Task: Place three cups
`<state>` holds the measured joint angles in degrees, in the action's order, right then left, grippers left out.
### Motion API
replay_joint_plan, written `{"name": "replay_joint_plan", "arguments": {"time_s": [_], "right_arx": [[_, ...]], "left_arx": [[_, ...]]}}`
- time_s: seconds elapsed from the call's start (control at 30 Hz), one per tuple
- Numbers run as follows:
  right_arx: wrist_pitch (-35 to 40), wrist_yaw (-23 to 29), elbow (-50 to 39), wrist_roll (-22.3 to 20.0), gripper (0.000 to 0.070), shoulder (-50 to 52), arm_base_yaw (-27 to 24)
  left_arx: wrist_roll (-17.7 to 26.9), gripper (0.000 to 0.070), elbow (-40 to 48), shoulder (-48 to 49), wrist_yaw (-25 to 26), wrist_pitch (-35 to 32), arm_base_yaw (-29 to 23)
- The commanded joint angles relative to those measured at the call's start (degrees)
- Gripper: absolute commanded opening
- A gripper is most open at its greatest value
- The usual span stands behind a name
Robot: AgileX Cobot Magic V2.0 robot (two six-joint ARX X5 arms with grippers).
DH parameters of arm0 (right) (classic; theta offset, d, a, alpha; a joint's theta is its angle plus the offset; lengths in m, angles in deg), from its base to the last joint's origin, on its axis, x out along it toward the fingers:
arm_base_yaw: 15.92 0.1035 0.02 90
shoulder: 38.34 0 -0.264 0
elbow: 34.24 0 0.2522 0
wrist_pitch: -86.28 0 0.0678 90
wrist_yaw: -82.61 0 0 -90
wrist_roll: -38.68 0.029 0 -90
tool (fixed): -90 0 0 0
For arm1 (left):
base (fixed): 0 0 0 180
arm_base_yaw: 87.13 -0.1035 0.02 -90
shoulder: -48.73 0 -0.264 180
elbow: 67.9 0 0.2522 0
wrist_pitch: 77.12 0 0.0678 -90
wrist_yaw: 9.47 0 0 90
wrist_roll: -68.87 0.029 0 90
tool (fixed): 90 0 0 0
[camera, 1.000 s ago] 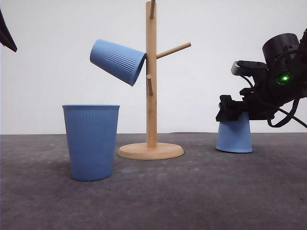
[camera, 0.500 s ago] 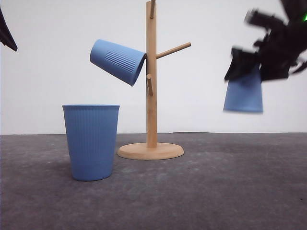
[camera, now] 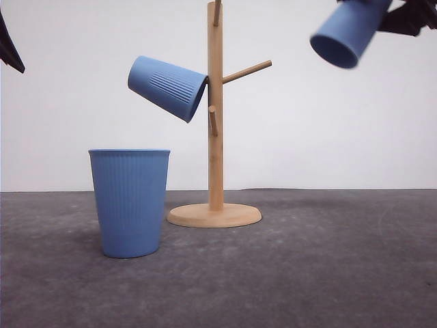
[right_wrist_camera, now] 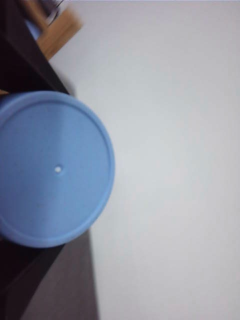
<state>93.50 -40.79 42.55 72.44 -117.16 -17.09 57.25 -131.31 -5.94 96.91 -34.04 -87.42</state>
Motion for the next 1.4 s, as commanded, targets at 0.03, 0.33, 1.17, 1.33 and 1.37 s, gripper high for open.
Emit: {"name": "replay_joint_plan", "arguments": {"time_s": [0.03, 0.33, 1.17, 1.33, 1.37], "right_arx": [[4.0, 0.2, 1.7, 6.2, 0.0416, -1.5, 1.0], [10.6, 3.7, 1.7, 7.3, 0.0416, -6.8, 7.3], [20.6, 5.0, 1.7, 13.9, 0.0417, -20.0, 13.3], [20.5, 5.6, 1.7, 13.4, 0.0417, -20.0, 13.9], [20.5, 5.8, 1.7, 13.2, 0.0417, -20.0, 14.1]], "left_arx": [[0.2, 0.0423, -0.7, -0.3, -0.1, -0.7, 0.0], [0.3, 0.0422, -0.7, -0.3, -0.1, -0.6, 0.0], [0.4, 0.0422, -0.7, -0.3, -0.1, -0.6, 0.0], [0.4, 0.0422, -0.7, -0.3, -0.1, -0.6, 0.0], [0.4, 0.0422, -0.7, -0.3, -0.1, -0.6, 0.0]]}}
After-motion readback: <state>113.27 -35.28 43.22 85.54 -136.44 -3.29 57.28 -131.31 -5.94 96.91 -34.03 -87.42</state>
